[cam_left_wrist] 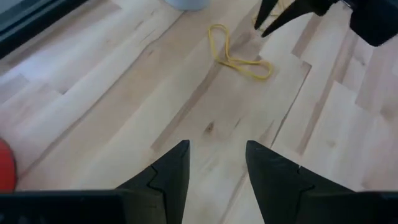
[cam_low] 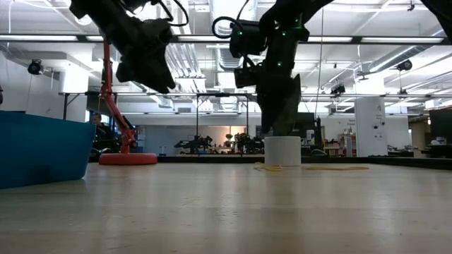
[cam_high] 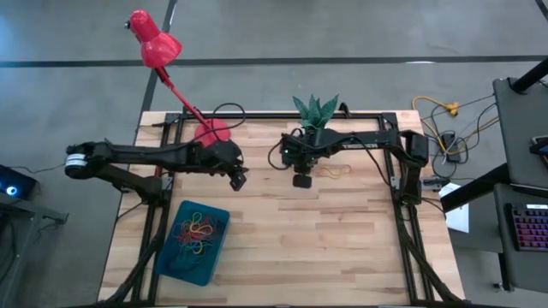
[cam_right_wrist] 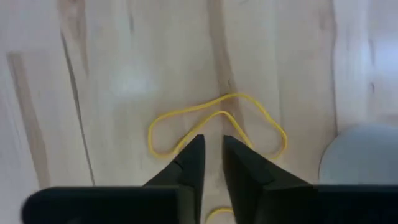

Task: Pick and place rubber bands into bin
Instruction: Put the yellow rubber band into the blue bin

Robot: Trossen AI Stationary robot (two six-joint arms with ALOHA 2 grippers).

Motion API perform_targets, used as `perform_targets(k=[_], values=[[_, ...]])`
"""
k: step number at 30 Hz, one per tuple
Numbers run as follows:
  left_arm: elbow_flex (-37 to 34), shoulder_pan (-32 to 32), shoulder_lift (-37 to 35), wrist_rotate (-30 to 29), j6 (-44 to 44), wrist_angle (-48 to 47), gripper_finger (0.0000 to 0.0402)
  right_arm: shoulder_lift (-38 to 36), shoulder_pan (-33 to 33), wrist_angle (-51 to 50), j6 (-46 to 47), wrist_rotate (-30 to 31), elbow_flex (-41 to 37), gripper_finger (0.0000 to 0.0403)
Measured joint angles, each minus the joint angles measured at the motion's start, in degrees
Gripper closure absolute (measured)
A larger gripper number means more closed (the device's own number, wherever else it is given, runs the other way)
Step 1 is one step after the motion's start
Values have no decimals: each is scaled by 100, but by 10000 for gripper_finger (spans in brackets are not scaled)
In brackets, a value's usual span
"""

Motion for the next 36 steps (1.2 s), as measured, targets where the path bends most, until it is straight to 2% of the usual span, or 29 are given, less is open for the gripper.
perform_targets(k=[6, 9, 15, 21, 28, 36], values=[[-1, -3, -245, 140, -13, -178, 260, -11, 118, 10, 1035, 16, 2, 290], [3, -3, -431, 389, -145, -243, 260, -11, 151, -20, 1631, 2, 2, 254], [-4, -3, -830, 688, -455, -242, 260, -11, 139, -72, 2851, 185, 4, 206], [-13, -3, -1011, 691, -159, -427, 260, 13, 133, -9, 3980, 343, 4, 187], [-15, 1, -1204, 703, 218, -1013, 260, 392, 126, 97, 5051, 30, 7, 187], [4, 108, -1329, 698, 939, -1146, 260, 678, 125, 136, 5758, 59, 7, 188]])
